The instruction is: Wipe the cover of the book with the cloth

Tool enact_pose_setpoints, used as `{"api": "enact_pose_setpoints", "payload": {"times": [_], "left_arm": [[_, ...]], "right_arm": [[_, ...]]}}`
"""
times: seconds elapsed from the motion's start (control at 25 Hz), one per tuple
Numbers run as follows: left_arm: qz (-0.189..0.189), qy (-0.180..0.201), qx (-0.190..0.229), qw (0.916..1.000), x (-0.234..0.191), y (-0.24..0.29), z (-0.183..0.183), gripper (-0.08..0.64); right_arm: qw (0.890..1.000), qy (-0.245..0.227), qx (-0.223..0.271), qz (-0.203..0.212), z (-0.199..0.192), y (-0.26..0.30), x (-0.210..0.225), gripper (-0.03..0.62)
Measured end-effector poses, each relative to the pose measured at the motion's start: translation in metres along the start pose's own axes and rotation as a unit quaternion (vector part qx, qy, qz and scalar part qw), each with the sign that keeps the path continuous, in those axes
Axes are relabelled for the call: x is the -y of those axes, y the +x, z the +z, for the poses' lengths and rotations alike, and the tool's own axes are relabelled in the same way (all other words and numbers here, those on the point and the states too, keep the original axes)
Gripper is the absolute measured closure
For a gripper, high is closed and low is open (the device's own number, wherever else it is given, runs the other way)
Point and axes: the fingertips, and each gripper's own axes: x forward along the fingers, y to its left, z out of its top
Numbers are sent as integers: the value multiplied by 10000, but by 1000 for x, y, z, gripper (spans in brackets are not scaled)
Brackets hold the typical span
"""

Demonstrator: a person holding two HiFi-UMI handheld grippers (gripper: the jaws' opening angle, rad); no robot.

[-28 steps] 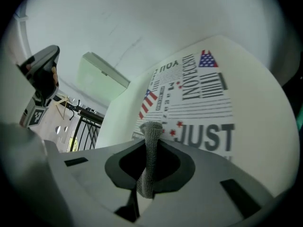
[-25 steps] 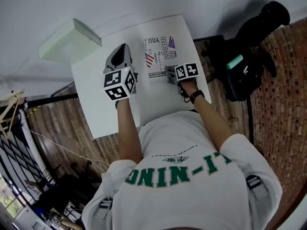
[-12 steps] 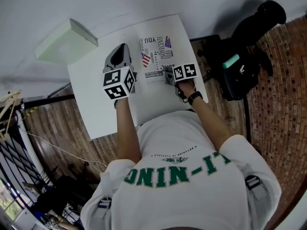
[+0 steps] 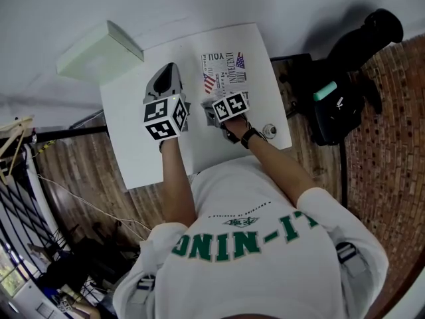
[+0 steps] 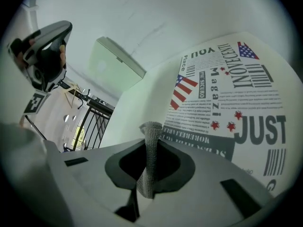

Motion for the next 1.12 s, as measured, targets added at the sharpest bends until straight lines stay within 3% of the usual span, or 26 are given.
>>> {"api": "enact_pose_setpoints", "payload": {"times": [0.24,0.48,0.64,0.88,1.12], "left_arm": [[-82,18,-46,10000,4,6,-4,552],[-308,127,-103,9994,20,14,-6,552],[-411,168,-94,9990,27,18,-4,552],[-467,256,-43,9986,31,17,6,552],[-491,503,112,9975,29,16,29,552]], "right_arm": [[9986,229,431,-202,-1,-29,36,560],[9912,200,822,-1016,-15,-89,101,560],[9858,473,1057,-1216,-20,-112,127,560],[9818,540,1372,-1194,-11,-124,123,558],[9654,-79,2236,-1338,67,-164,78,555]]}}
